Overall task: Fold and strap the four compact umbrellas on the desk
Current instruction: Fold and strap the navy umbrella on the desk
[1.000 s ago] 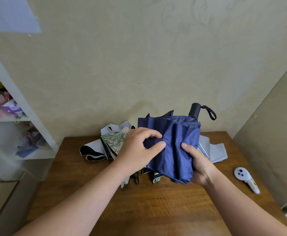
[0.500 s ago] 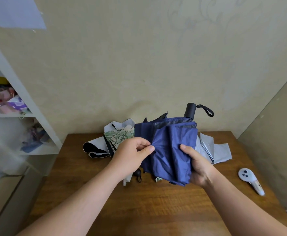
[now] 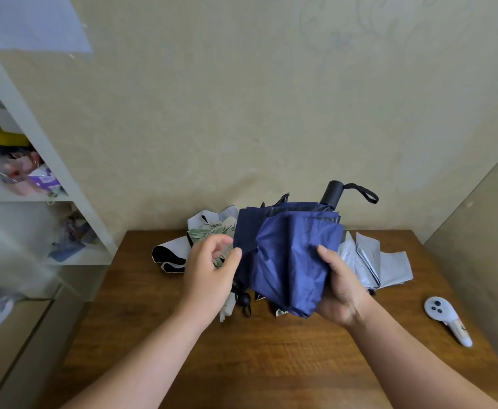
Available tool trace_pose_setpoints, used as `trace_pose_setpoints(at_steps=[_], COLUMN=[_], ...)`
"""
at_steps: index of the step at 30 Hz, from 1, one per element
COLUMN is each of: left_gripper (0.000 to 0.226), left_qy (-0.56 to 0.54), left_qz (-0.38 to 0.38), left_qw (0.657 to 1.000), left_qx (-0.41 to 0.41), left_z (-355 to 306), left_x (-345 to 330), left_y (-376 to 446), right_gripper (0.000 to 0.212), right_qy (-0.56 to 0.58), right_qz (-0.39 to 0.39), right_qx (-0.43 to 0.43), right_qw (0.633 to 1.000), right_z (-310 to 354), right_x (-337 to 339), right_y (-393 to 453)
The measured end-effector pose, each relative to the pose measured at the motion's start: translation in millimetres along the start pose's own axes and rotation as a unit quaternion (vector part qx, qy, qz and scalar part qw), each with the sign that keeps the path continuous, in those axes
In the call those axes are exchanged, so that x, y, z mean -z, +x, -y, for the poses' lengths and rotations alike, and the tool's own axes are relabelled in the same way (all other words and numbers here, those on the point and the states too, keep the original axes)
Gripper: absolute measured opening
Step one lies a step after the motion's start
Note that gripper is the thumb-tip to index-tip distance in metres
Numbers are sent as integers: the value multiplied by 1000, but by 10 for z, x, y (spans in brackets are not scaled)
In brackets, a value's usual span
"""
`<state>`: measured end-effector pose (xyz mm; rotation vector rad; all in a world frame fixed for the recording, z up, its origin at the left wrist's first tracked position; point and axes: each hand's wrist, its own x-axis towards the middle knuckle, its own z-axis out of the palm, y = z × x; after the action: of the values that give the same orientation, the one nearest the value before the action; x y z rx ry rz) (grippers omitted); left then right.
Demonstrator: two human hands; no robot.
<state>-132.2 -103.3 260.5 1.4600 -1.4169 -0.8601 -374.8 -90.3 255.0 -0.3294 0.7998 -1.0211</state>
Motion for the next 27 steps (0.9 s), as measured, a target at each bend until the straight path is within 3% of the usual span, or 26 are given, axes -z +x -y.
trace_pose_setpoints(at_steps=[3, 5, 8, 10, 12, 13, 15, 18, 22, 25, 27], left_gripper=[13, 16, 9, 25, 51, 63, 67, 49, 41, 54, 61], left_qy=[56, 53, -92, -189, -297, -342, -393, -408, -439, -489, -488], left_qz=[-44, -43, -58, -38, 38, 84, 124, 118, 76, 41, 64], left_qw=[995, 996, 986, 927, 850, 825, 812, 832, 828, 791, 792], left_qx=[-63, -54, 131, 322, 433, 442, 413, 358, 340, 365, 360], left_z=[75, 146, 188, 273, 447, 532, 596, 565, 655, 733, 757], left_x=[13, 0, -57, -85, -78, -80, -95, -55, 152, 327, 394], left_y=[-130, -239, -433, -521, -561, -571, -576, -522, -513, -524, -529], right_gripper=[92, 76, 51, 49, 52, 54, 57, 61, 65, 65, 63], right_qy=[20, 43, 98, 135, 164, 171, 169, 113, 34, 50, 83], right_qz=[-1, -16, -28, -27, -13, -2, 21, 12, -56, -84, -88], right_qx=[-1, -8, -32, -42, -55, -68, -99, -123, -114, -118, -132], right_qw=[1000, 999, 994, 990, 985, 983, 980, 986, 991, 988, 984], right_z=[-75, -154, -296, -408, -559, -652, -883, -1201, -1438, -1565, -1624], right_x=[-93, -164, -257, -295, -295, -288, -276, -254, -242, -271, -322], right_y=[48, 104, 185, 246, 305, 340, 388, 451, 532, 597, 637])
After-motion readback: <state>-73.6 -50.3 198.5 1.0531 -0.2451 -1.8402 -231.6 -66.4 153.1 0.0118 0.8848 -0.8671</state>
